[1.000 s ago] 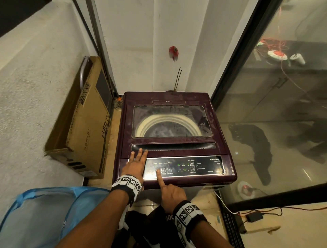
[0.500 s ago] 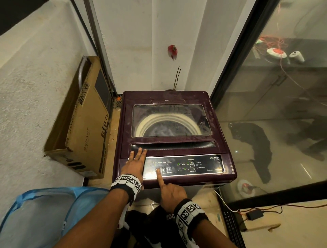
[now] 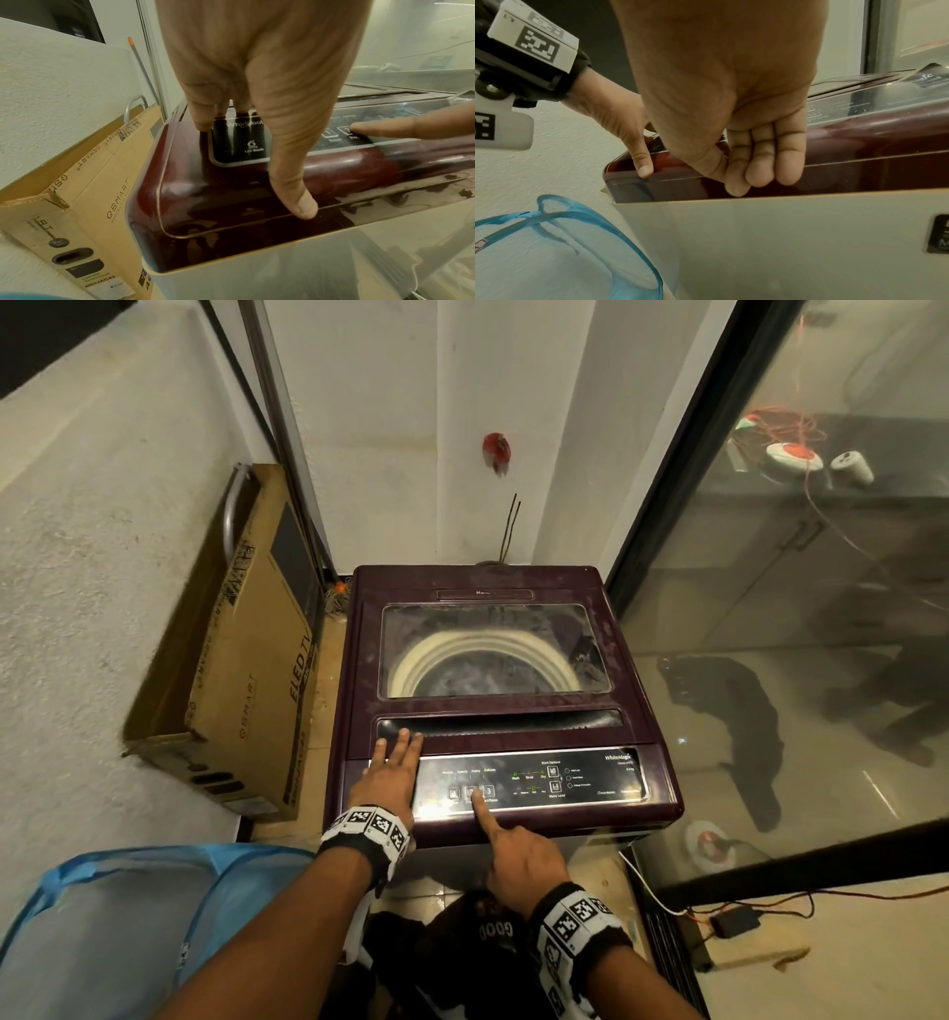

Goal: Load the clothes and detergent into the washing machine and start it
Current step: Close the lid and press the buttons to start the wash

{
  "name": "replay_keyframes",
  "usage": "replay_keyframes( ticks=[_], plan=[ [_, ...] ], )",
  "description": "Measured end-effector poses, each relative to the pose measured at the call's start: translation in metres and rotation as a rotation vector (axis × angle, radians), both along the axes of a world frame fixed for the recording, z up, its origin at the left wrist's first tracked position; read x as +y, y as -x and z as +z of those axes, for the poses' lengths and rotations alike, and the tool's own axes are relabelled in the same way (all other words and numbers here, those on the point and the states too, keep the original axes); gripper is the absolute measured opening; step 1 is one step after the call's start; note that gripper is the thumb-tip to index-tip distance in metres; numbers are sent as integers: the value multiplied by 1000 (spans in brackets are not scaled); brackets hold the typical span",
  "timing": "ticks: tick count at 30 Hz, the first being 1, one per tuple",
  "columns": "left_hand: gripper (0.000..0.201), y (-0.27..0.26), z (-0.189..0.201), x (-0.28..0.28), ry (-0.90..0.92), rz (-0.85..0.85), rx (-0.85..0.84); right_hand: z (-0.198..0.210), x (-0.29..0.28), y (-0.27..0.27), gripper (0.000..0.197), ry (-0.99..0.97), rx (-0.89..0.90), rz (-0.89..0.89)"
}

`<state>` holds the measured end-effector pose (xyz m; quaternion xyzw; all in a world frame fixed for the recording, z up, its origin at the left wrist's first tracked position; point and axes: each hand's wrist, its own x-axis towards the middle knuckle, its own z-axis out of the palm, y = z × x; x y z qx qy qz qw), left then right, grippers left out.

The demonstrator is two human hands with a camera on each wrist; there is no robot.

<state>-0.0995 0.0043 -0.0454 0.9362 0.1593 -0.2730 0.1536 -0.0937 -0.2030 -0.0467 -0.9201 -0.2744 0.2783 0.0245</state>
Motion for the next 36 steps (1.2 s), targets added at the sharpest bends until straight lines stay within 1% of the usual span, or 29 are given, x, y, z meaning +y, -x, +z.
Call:
replay_keyframes(
  ticks=[4, 12, 18, 25, 36],
  plan=[
    [152, 0, 0, 0, 2, 1, -7, -3, 1, -1, 98, 13, -8, 2],
    [148, 0, 0, -2, 2, 11, -11, -3, 1, -5, 96, 104, -38, 43],
    [150, 0, 0, -2, 7, 18, -14, -7, 0, 7, 101, 35, 12, -16],
    [150, 0, -1, -2, 7, 18, -12, -11, -2, 5, 104, 50, 48, -30],
    [153, 2, -2, -2, -11, 14, -3, -9, 0, 4, 102, 51, 49, -31]
  ],
)
